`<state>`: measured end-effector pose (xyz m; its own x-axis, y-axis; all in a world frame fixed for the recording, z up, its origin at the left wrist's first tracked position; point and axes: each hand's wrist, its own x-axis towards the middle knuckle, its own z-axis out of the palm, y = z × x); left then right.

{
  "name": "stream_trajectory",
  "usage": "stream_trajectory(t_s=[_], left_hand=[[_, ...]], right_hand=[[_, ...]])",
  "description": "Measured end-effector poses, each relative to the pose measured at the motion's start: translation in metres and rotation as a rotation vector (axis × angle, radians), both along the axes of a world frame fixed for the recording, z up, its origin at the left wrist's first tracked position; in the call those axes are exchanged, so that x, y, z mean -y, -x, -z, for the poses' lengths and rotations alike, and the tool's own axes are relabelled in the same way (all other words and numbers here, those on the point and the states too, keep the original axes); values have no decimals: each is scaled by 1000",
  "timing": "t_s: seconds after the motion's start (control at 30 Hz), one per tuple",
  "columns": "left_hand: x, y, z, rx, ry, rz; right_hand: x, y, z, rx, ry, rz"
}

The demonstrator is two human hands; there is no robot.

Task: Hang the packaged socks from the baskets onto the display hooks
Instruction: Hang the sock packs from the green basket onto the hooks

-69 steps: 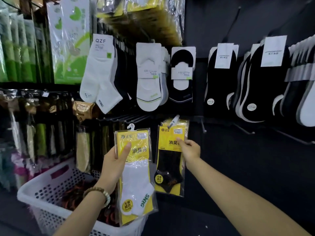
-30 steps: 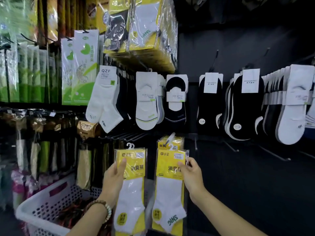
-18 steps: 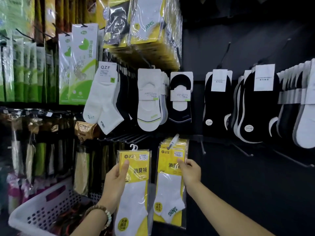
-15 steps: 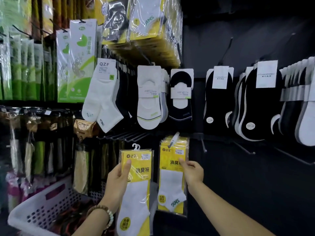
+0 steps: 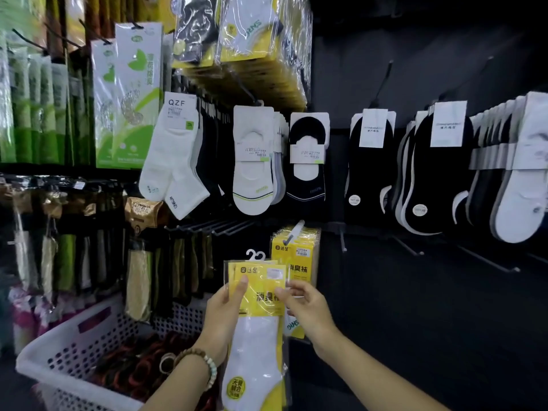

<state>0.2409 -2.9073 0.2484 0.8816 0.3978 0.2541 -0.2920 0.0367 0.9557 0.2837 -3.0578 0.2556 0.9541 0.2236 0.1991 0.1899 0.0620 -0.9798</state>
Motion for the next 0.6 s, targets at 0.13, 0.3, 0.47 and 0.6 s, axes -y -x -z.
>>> stream_trajectory(t_s=[0.13, 0.3, 0.47, 0.6], left_hand=[[13, 6, -2, -4, 47, 7], [19, 16, -6, -33, 41, -10], [8, 23, -9, -18, -69, -86], [-12, 27, -13, 41, -171, -174]], right_hand=[[3, 12, -4, 4, -71, 56], [15, 19, -4, -32, -87, -11], [30, 12, 1, -34, -93, 52], [36, 5, -3, 10, -105, 121]])
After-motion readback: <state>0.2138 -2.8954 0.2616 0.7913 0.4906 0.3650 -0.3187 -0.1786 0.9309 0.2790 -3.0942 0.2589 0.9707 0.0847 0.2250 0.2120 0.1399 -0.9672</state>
